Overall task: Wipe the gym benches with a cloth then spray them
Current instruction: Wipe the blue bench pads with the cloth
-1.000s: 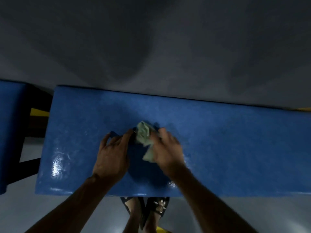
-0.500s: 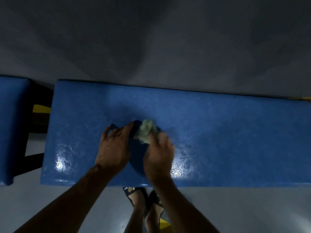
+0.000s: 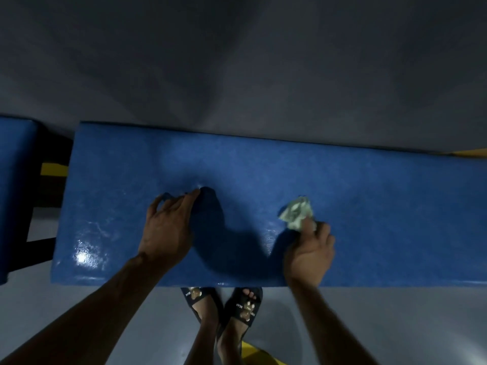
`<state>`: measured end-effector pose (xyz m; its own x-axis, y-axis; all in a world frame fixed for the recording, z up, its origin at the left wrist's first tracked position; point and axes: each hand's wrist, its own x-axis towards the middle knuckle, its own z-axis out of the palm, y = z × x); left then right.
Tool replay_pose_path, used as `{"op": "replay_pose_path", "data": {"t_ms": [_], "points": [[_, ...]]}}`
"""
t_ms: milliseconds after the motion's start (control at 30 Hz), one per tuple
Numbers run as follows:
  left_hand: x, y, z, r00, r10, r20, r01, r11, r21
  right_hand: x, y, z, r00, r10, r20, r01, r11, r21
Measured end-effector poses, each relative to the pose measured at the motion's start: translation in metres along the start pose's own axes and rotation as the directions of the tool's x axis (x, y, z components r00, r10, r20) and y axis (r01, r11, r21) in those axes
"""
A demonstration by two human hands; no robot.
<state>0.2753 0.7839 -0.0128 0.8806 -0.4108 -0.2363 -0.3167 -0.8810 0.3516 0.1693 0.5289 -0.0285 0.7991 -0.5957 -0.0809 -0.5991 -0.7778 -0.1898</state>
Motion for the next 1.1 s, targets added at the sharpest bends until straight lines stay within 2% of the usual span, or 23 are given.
{"op": "replay_pose_path", "data": {"t_ms": [100,167,233,300,333,400,500,567,633,667,700,800,867,933,967,1000,1100], "points": [[-0.002,0.002,0.000,0.999,-0.006,0.040,0.005,1.000,0.010,-0.048,-0.059,0.013,0.968,-0.239,0.069,0.232,0.968,0.098],[-0.008,0.004,0.000,0.997,0.002,0.073,-0.004,1.000,0.017,-0.069,-0.077,0.011,0.880,-0.450,0.151,0.433,0.891,0.136],[-0.016,0.006,0.000,0.996,0.030,0.084,-0.031,0.999,0.017,-0.060,-0.067,0.005,0.762,-0.619,0.189,0.597,0.785,0.167],[-0.025,0.006,0.000,0.995,0.070,0.066,-0.071,0.997,0.016,-0.038,-0.033,-0.004,0.684,-0.691,0.233,0.683,0.719,0.130],[-0.030,0.007,0.001,0.994,0.084,0.068,-0.086,0.996,0.016,-0.026,-0.009,-0.010,0.695,-0.671,0.257,0.680,0.730,0.067],[-0.042,0.009,0.003,0.992,0.090,0.087,-0.091,0.996,0.004,-0.002,0.046,-0.023,0.796,-0.553,0.246,0.581,0.812,-0.051],[-0.060,0.011,0.010,0.992,0.067,0.111,-0.066,0.998,-0.017,0.009,0.102,-0.039,0.948,-0.283,0.146,0.296,0.952,-0.075],[-0.070,0.014,0.015,0.990,0.053,0.132,-0.050,0.998,-0.026,-0.004,0.094,-0.036,0.996,-0.049,0.077,0.049,0.999,-0.004],[-0.077,0.018,0.017,0.989,0.032,0.147,-0.026,0.999,-0.037,-0.025,0.055,-0.023,0.986,0.153,0.065,-0.160,0.980,0.120],[-0.080,0.020,0.018,0.988,0.025,0.152,-0.020,0.999,-0.039,-0.039,0.031,-0.016,0.984,0.149,0.099,-0.163,0.975,0.153],[-0.083,0.022,0.018,0.987,0.026,0.158,-0.020,0.999,-0.036,-0.056,0.006,-0.009,0.989,0.078,0.124,-0.099,0.980,0.174],[-0.086,0.026,0.021,0.982,0.037,0.183,-0.037,0.999,-0.007,-0.094,-0.036,-0.001,0.955,-0.224,0.194,0.198,0.970,0.144],[-0.085,0.027,0.023,0.980,0.032,0.199,-0.036,0.999,0.018,-0.089,-0.028,-0.012,0.863,-0.448,0.233,0.421,0.893,0.159],[-0.083,0.027,0.024,0.977,0.027,0.213,-0.034,0.999,0.031,-0.066,0.007,-0.020,0.783,-0.553,0.285,0.541,0.831,0.125],[-0.082,0.026,0.024,0.975,0.026,0.222,-0.035,0.999,0.038,-0.053,0.031,-0.025,0.793,-0.521,0.315,0.522,0.848,0.089],[-0.082,0.024,0.025,0.973,0.027,0.228,-0.039,0.998,0.048,-0.040,0.058,-0.029,0.837,-0.450,0.312,0.454,0.889,0.064],[-0.081,0.023,0.025,0.974,0.026,0.225,-0.040,0.998,0.056,-0.016,0.126,-0.046,0.967,-0.157,0.203,0.144,0.986,0.079]]}}
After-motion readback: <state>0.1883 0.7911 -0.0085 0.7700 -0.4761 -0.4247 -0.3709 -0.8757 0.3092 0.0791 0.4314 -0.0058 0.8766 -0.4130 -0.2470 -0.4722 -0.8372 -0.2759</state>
